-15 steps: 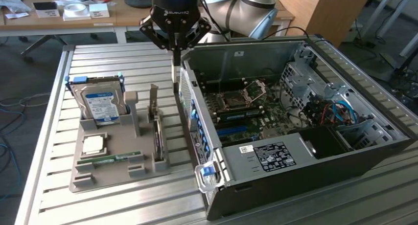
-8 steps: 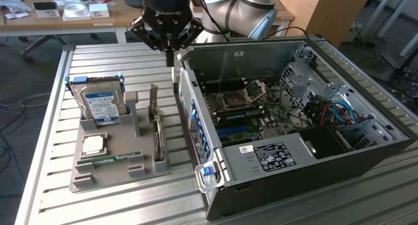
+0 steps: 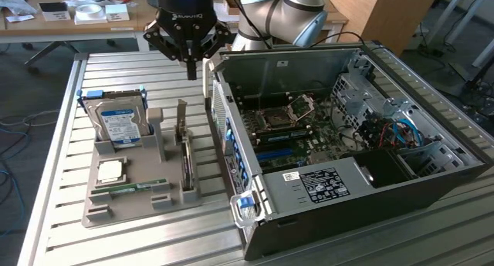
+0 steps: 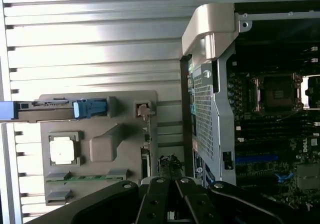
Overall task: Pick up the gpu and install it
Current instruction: 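Reach for the gpu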
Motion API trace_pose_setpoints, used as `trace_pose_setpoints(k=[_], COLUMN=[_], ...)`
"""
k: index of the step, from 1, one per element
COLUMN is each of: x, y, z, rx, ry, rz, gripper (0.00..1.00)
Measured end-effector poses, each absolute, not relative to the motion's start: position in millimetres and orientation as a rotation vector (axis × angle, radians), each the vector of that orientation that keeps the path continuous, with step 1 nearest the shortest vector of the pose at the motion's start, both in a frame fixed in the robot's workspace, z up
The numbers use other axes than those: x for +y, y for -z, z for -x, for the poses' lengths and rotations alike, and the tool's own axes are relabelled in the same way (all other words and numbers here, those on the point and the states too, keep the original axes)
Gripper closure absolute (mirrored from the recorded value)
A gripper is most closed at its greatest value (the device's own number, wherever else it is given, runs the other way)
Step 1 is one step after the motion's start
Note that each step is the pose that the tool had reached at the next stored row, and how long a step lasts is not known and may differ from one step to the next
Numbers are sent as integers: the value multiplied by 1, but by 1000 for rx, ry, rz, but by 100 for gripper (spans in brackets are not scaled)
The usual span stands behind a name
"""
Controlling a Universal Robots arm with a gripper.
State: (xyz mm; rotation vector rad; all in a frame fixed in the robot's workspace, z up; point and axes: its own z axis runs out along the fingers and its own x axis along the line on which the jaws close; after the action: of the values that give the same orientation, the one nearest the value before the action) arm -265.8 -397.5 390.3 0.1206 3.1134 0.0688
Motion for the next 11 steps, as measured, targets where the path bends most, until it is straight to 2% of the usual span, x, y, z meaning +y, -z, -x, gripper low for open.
trace_pose_setpoints(k=[11], x=[-398], y=[-389], z=[279], rx=[3113], ry=[-69], rz=[-120], gripper=[89])
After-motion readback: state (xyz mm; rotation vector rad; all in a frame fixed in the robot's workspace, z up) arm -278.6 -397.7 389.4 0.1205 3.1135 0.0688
